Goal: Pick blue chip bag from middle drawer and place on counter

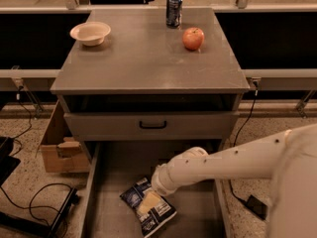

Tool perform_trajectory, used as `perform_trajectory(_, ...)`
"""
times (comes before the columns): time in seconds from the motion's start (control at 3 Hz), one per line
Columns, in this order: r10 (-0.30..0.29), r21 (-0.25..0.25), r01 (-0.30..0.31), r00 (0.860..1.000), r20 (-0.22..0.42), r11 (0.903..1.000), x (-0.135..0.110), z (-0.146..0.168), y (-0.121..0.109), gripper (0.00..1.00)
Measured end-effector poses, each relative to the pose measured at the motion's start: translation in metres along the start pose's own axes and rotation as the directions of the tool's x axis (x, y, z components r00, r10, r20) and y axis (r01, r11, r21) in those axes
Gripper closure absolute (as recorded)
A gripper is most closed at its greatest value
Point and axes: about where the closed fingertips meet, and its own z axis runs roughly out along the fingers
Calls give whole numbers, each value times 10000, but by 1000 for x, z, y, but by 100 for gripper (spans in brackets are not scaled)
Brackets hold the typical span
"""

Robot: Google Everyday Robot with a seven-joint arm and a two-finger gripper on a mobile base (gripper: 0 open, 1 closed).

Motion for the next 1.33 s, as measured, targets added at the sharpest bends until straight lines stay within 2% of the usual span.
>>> perform_trajectory(0.33, 315, -352, -317, 9995, -57, 9989, 9, 49, -8, 0)
perform_trajectory(0.67, 602, -750, -609, 9981, -112, 9953, 17, 84, 1, 18)
perform_trajectory(1.0, 965, -1078, -944, 9952, 146, 9897, 14, 92, 22, 41)
perform_trajectory(1.33, 949, -1099, -927, 9954, 149, 9896, 14, 92, 23, 64)
